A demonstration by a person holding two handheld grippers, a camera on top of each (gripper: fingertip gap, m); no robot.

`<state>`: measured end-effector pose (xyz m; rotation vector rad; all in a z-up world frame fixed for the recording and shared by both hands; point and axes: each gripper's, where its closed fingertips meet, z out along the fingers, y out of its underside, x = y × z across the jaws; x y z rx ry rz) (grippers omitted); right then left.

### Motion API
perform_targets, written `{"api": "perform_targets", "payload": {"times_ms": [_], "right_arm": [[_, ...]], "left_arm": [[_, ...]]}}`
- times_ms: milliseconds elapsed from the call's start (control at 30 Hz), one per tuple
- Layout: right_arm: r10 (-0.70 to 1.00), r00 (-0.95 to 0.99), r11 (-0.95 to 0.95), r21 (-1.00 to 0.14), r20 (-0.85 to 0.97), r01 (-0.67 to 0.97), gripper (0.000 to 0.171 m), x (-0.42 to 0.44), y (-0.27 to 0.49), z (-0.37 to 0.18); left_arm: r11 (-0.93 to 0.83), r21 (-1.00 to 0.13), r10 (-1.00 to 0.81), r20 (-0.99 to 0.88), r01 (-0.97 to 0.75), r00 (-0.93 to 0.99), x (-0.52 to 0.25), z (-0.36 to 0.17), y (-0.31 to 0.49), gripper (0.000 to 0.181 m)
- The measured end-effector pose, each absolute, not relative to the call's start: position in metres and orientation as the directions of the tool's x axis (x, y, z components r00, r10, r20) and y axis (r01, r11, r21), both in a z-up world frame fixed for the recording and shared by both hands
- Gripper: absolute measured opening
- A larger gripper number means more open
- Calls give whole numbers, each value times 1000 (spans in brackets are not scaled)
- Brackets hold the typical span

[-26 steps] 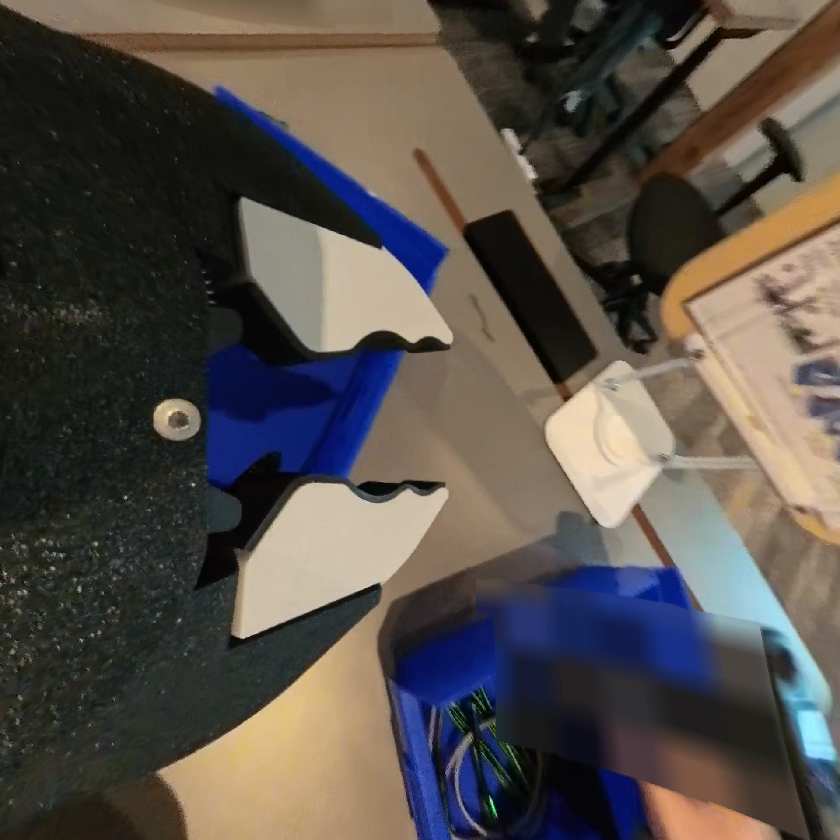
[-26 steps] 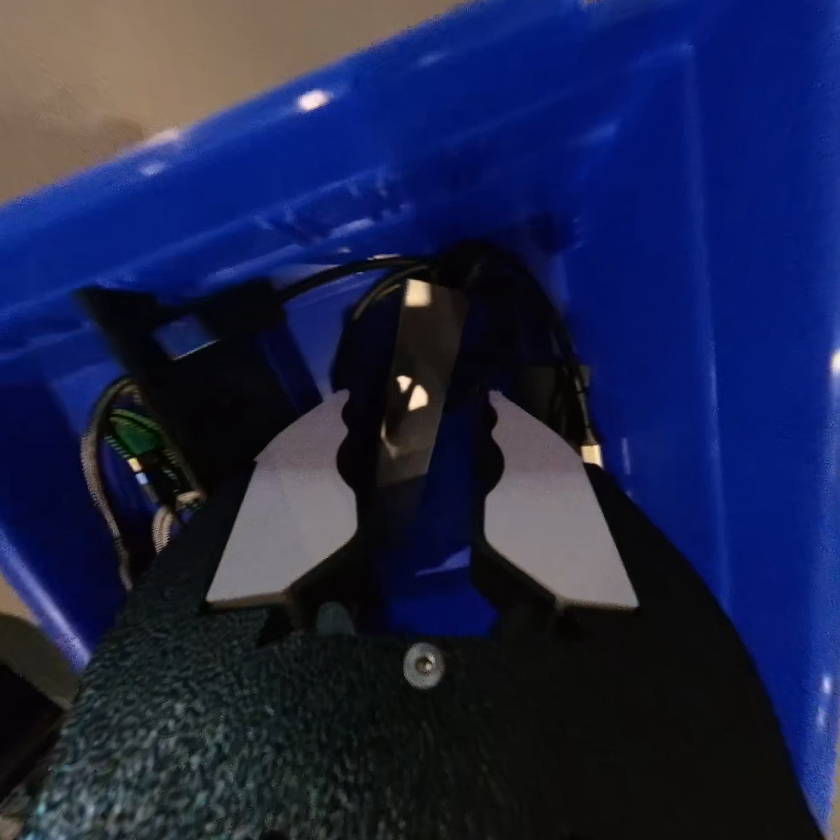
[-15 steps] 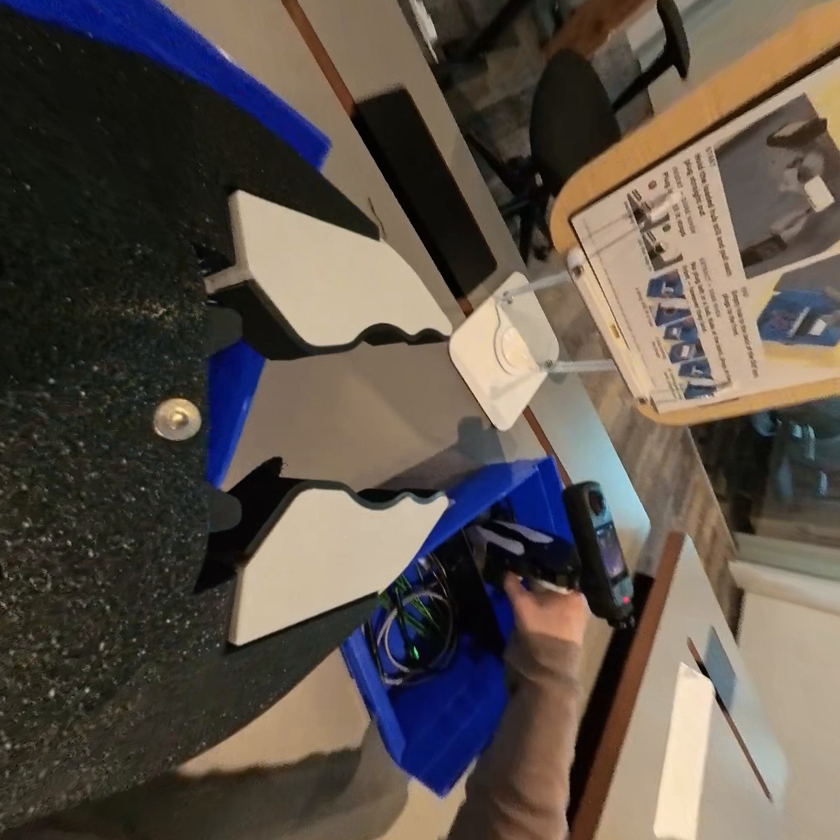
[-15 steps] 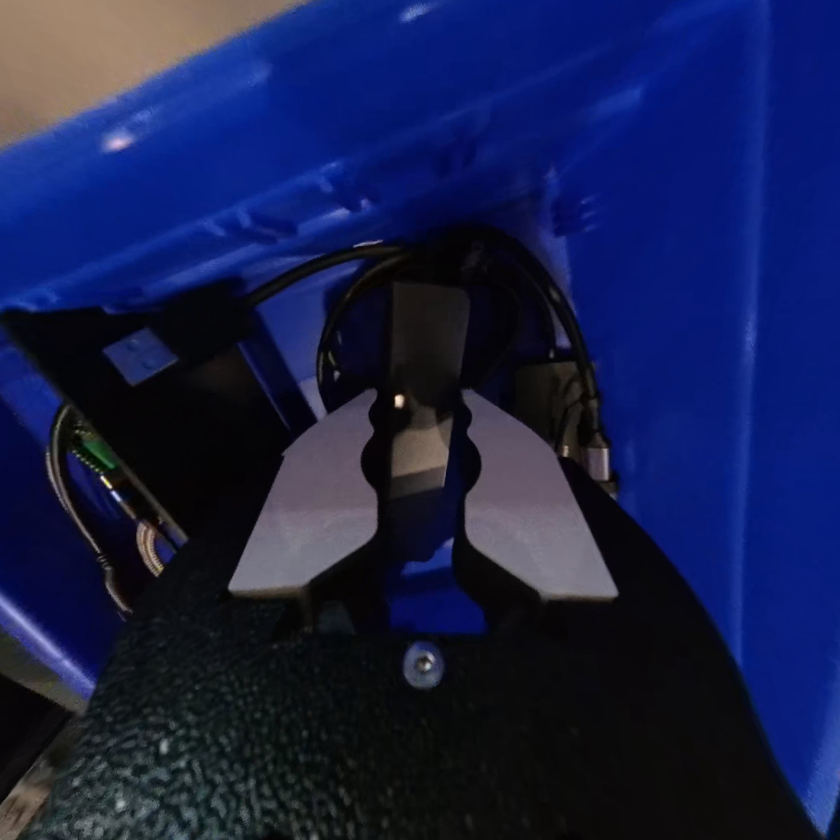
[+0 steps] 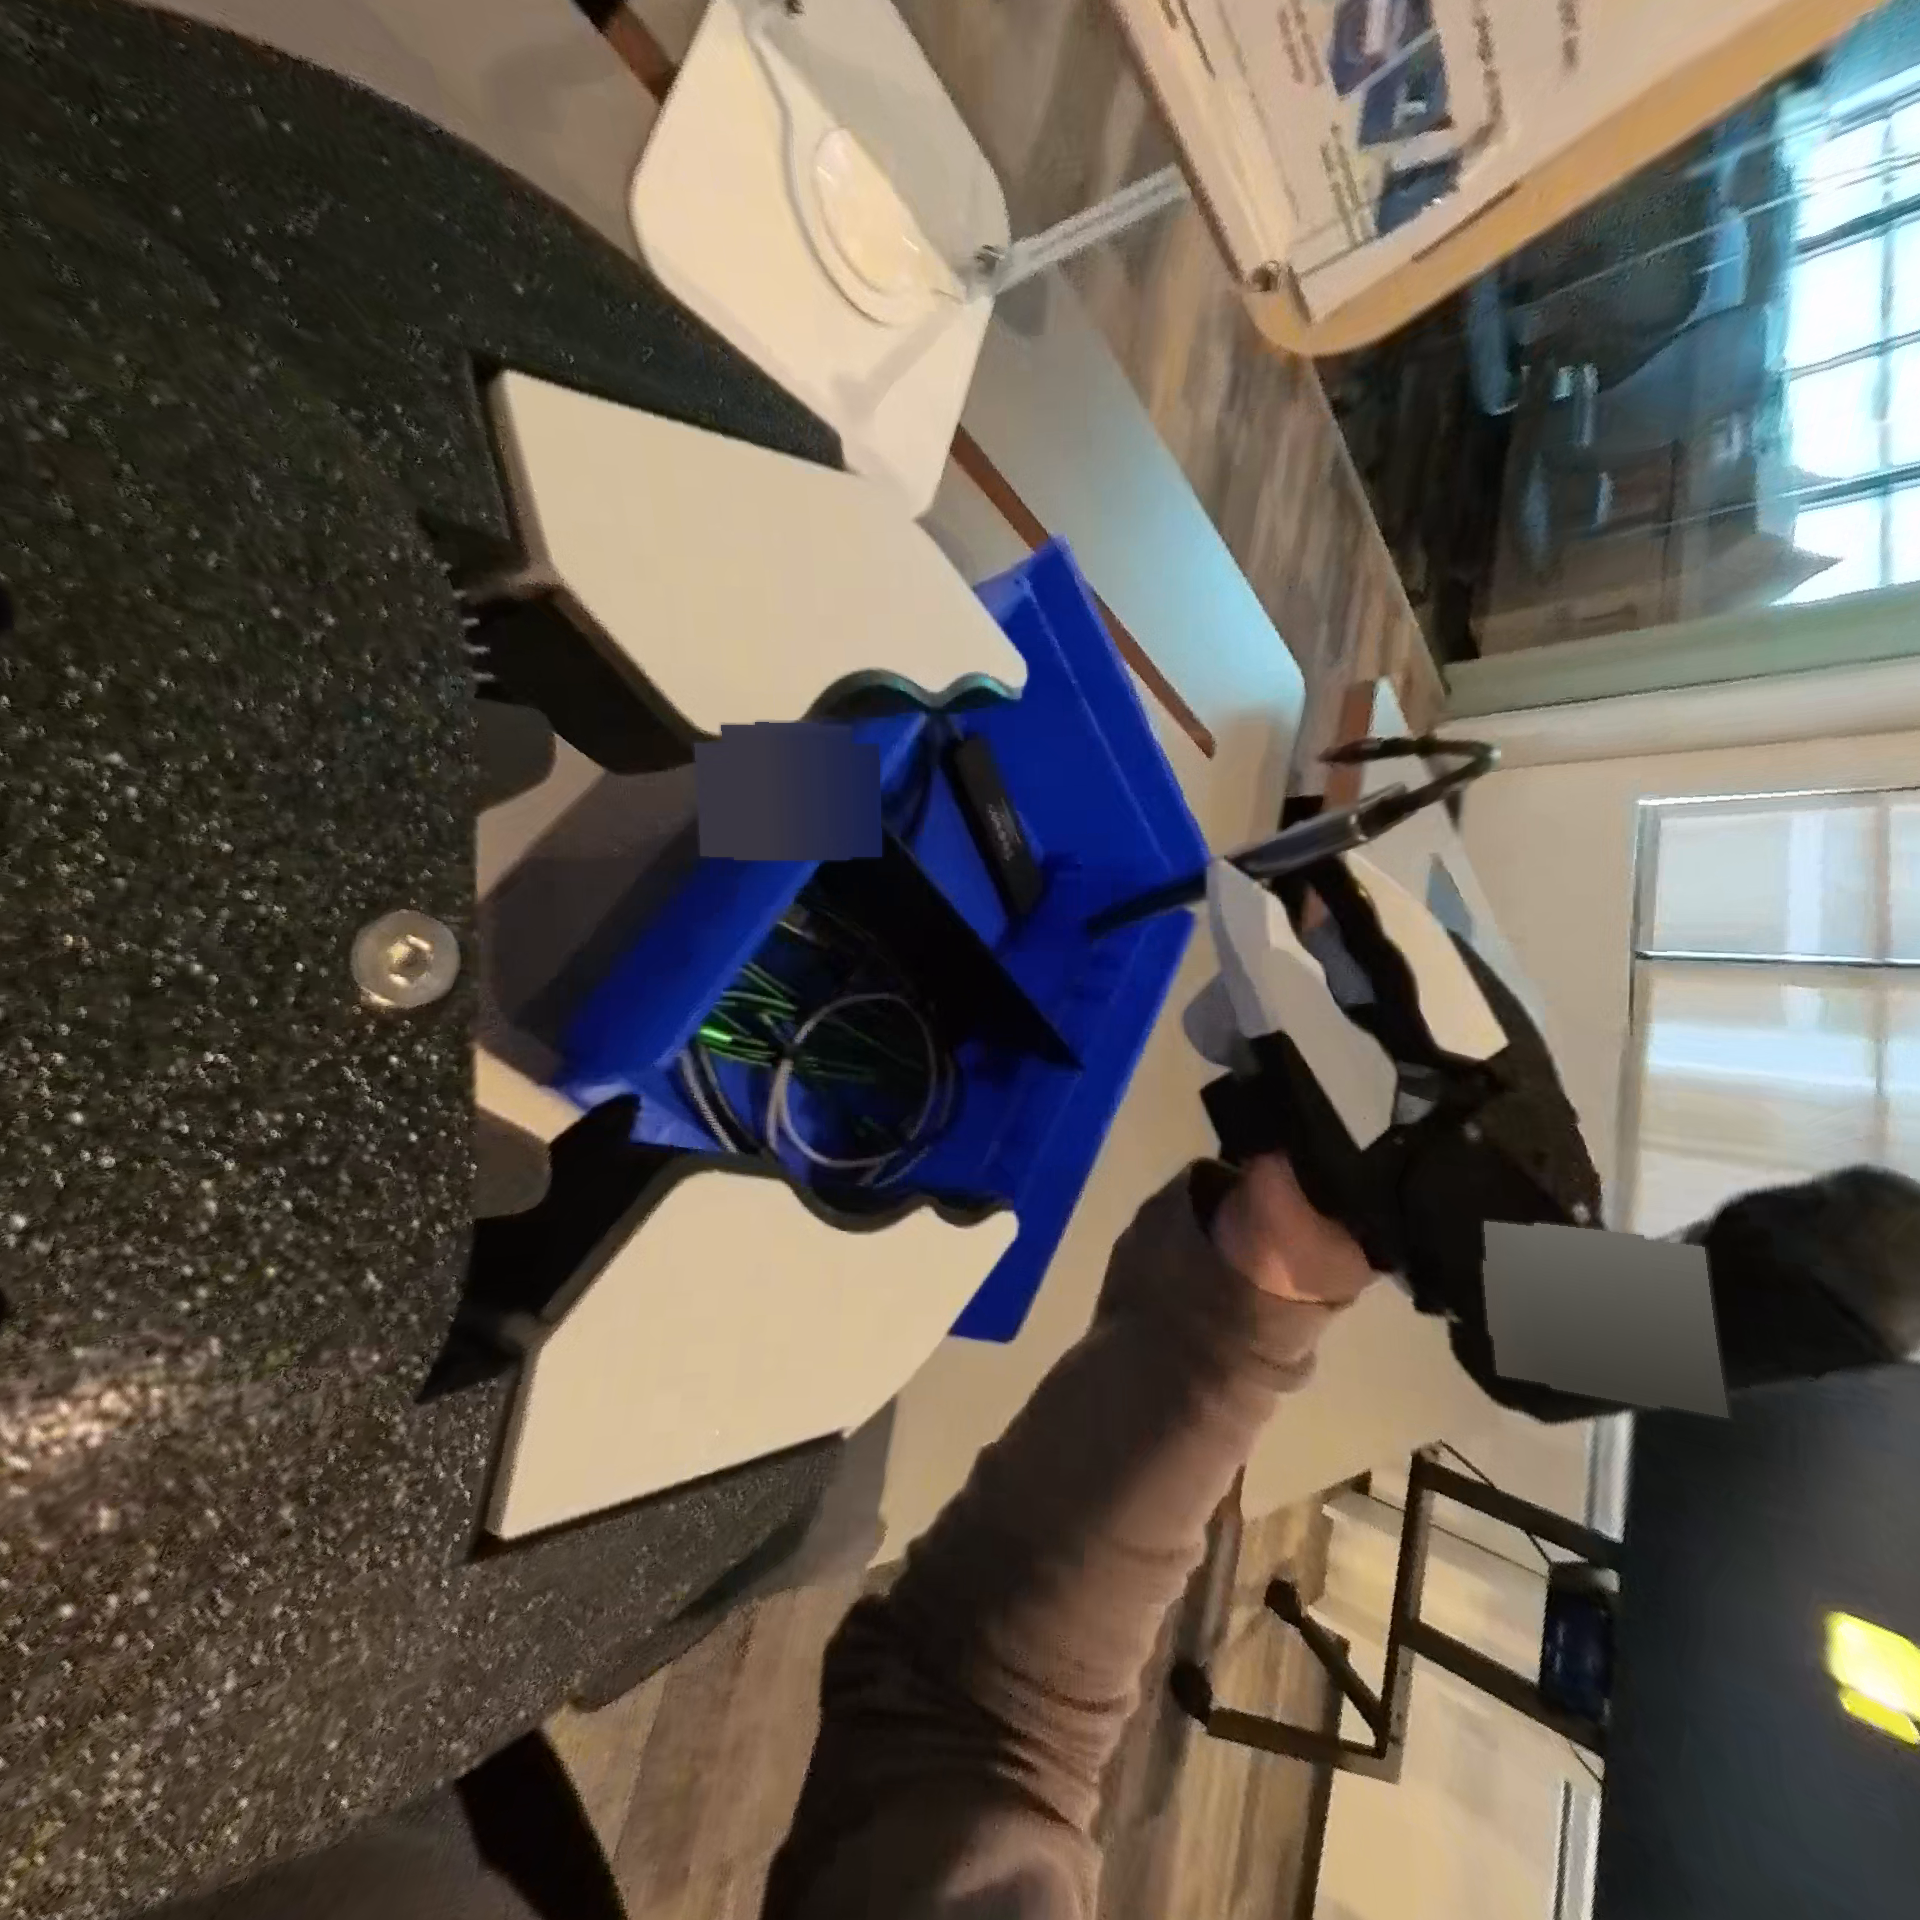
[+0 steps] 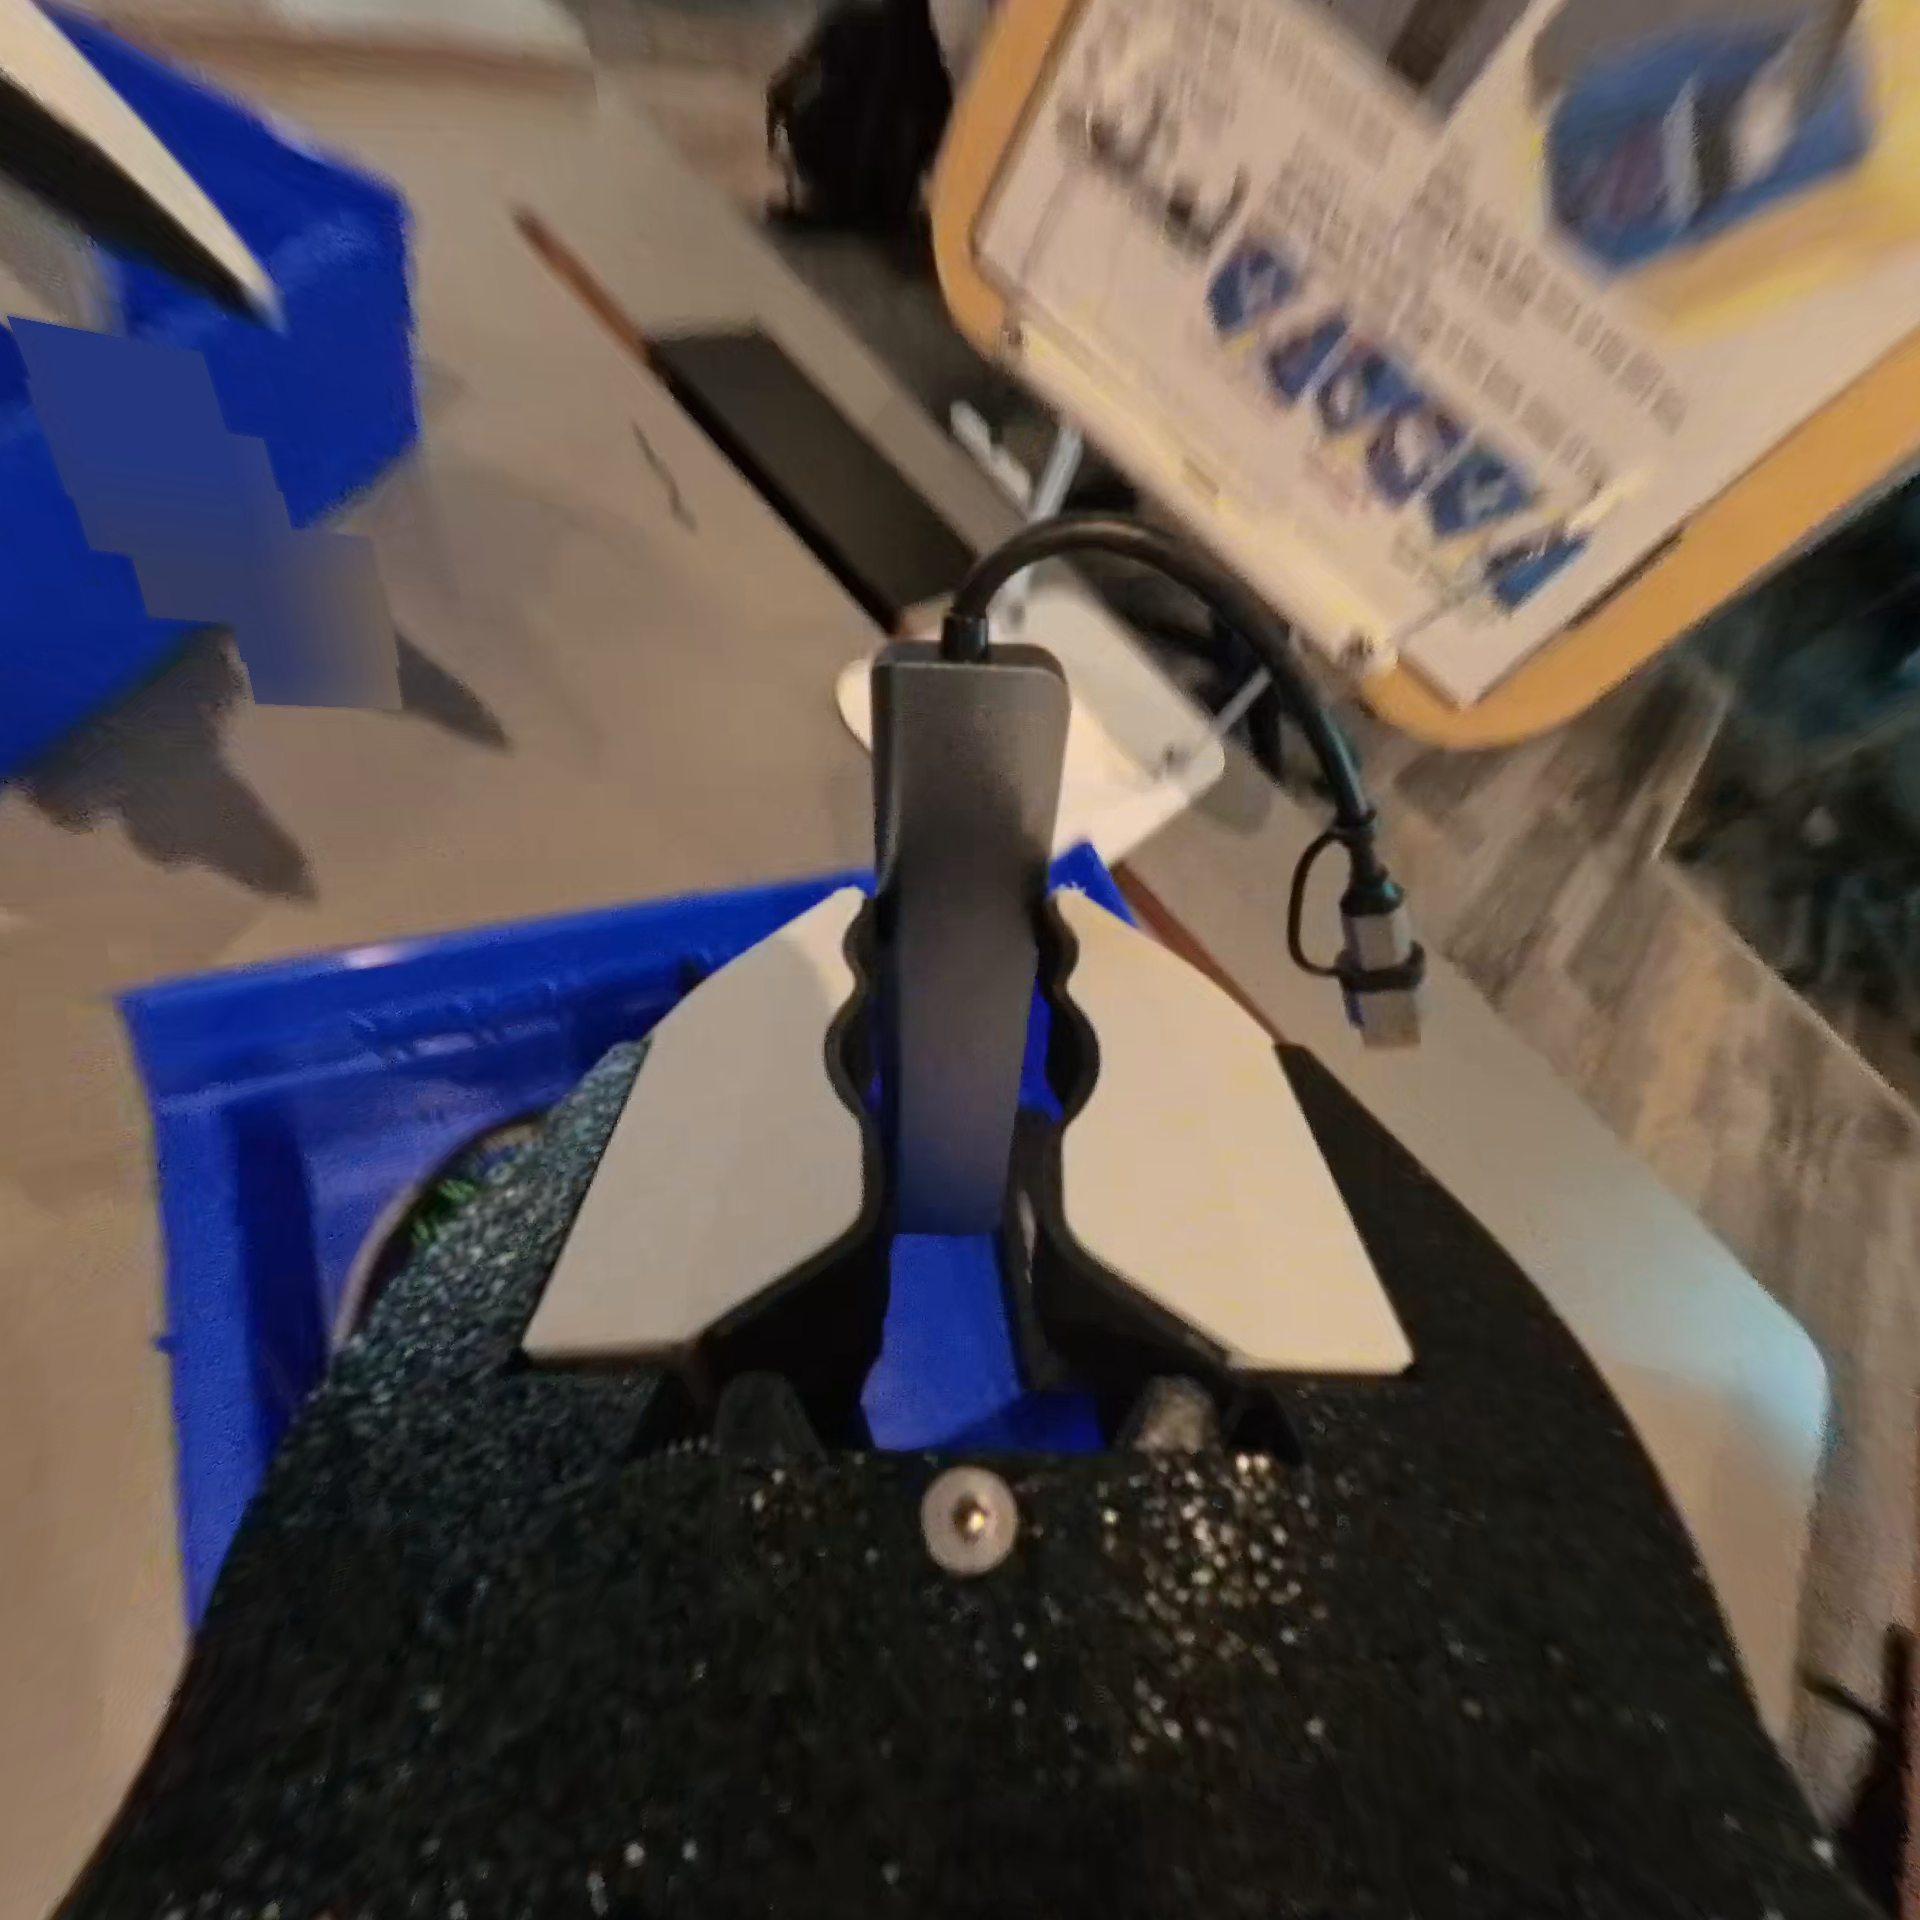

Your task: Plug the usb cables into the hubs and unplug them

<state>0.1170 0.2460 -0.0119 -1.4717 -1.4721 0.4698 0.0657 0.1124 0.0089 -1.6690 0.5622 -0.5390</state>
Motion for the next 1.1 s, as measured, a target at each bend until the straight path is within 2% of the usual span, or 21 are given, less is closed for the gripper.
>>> {"api": "perform_targets", "payload": {"times_ms": [33, 167, 267, 367, 533, 633, 700, 733, 800, 900, 1000, 1033, 1100], "right_arm": [[921, 186, 217, -849, 341, 481, 29, 112, 234, 1], [949, 100, 279, -943, 300, 180, 28, 90, 173, 50], [967, 23, 251, -967, 252, 39, 29, 74, 134, 66], [965, -43, 259, -966, 259, -10, 29, 60, 106, 70], [961, -102, 254, -966, 258, -52, 29, 49, 82, 76], [961, -76, 261, -963, 266, -70, 29, 45, 81, 79], [957, -84, 270, -958, 278, -97, 28, 44, 77, 79], [955, -92, 271, -957, 281, -108, 34, 46, 75, 79], [952, -122, 267, -957, 280, -114, 40, 54, 73, 83], [962, -83, 257, -965, 261, -57, 39, 71, 85, 89], [963, 117, 231, -968, 242, 101, 35, 86, 118, 89], [964, 120, 218, -963, 238, 159, 22, 89, 119, 84], [978, 100, 158, -959, 185, 234, 25, 86, 116, 77]], "left_arm": [[-114, -991, -631, 21, -66, 775, 69, 12, 113, 88], [26, -990, -511, -133, -139, 849, 64, 25, 116, 88], [33, -968, -427, -240, -250, 872, 62, 23, 118, 87], [29, -942, -376, -319, -333, 870, 61, 18, 120, 74], [106, -939, -345, -345, -329, 873, 62, 28, 113, 23], [82, -945, -327, -325, -316, 887, 55, 29, 113, 20], [73, -960, -362, -279, -271, 890, 52, 29, 111, 11], [56, -969, -384, -245, -243, 890, 50, 28, 111, 11], [10, -981, -445, -176, -192, 878, 46, 24, 111, 11], [-53, -994, -553, -49, -94, 832, 40, 21, 107, 10], [-99, -995, -598, 52, -9, 800, 26, 23, 102, 11], [-111, -994, -606, 73, 7, 792, 21, 23, 100, 11], [-131, -991, -611, 90, 12, 787, 10, 25, 94, 11]]}}
